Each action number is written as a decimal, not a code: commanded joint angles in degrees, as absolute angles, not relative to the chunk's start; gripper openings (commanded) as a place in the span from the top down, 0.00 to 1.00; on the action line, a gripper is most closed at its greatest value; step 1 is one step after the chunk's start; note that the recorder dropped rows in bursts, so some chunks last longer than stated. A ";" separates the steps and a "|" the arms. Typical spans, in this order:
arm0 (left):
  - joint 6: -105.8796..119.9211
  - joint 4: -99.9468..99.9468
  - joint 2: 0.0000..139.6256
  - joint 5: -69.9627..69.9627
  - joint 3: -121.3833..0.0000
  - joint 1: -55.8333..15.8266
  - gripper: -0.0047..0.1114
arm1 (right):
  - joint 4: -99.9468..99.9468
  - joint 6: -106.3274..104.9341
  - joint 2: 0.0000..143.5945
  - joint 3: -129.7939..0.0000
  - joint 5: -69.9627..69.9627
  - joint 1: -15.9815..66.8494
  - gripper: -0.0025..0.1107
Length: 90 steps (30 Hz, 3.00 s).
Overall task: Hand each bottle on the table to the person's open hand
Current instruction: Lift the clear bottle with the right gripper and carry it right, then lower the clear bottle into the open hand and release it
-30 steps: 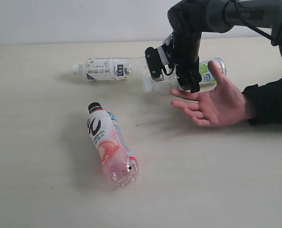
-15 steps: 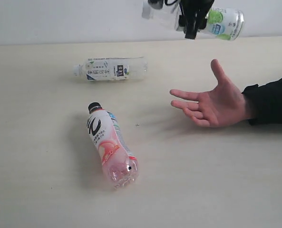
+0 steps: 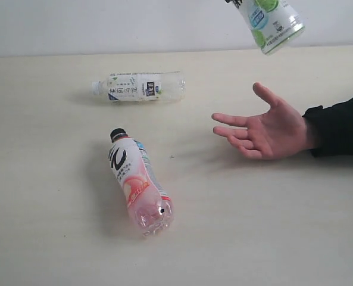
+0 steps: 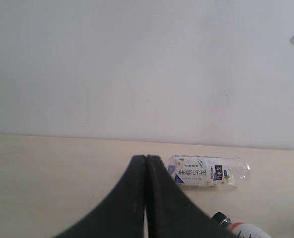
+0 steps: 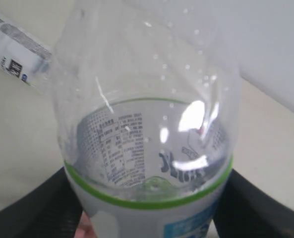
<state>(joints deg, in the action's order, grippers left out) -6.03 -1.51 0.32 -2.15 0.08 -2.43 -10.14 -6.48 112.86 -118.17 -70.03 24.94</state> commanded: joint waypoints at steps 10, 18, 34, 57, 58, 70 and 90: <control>-6.18 -1.73 0.00 -2.11 0.00 -2.28 0.96 | -3.19 -4.95 107.82 -108.34 -69.96 24.95 0.98; -6.18 -1.73 0.00 -2.11 0.00 -2.28 0.96 | 0.00 -4.70 103.15 -107.97 -69.96 24.95 0.98; -6.18 -1.73 0.00 -2.11 0.00 -2.28 0.96 | -0.41 -3.21 102.02 -96.35 -69.96 24.95 0.98; -6.18 -1.73 0.00 -2.11 0.00 -2.28 0.96 | -6.37 1.71 109.16 -89.31 -69.96 24.95 0.98; -6.18 -1.73 0.00 -2.11 0.00 -2.28 0.96 | -6.73 1.98 109.86 -89.21 -69.96 24.95 0.98; -6.18 -1.73 0.00 -2.11 0.00 -2.28 0.96 | -9.75 5.28 116.34 -88.97 -69.96 24.95 0.98; -6.18 -1.73 0.00 -2.11 0.00 -2.28 0.96 | -12.86 7.64 117.92 -88.97 -67.55 24.95 0.98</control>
